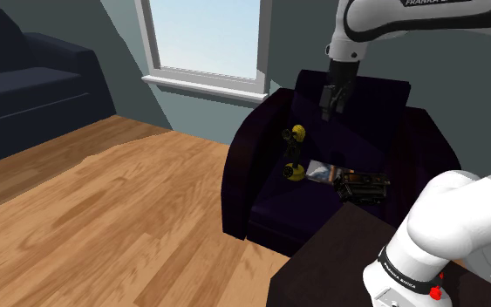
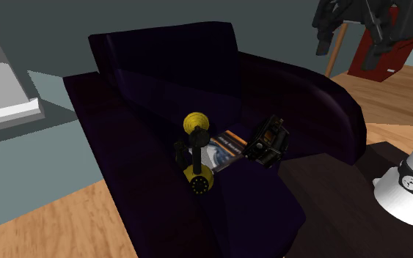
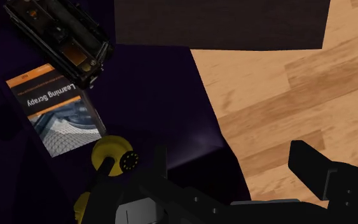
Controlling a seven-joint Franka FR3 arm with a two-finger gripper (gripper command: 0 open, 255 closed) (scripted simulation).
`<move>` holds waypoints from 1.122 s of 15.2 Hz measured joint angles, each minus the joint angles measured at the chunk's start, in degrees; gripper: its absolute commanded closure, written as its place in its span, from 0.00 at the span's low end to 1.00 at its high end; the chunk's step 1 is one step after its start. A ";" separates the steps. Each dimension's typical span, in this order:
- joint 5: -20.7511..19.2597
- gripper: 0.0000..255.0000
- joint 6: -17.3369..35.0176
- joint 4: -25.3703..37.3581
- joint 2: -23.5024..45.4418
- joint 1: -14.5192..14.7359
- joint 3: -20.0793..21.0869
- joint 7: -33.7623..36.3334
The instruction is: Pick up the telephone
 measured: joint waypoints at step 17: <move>5.98 0.00 21.57 11.09 33.47 -0.56 -12.19 -16.42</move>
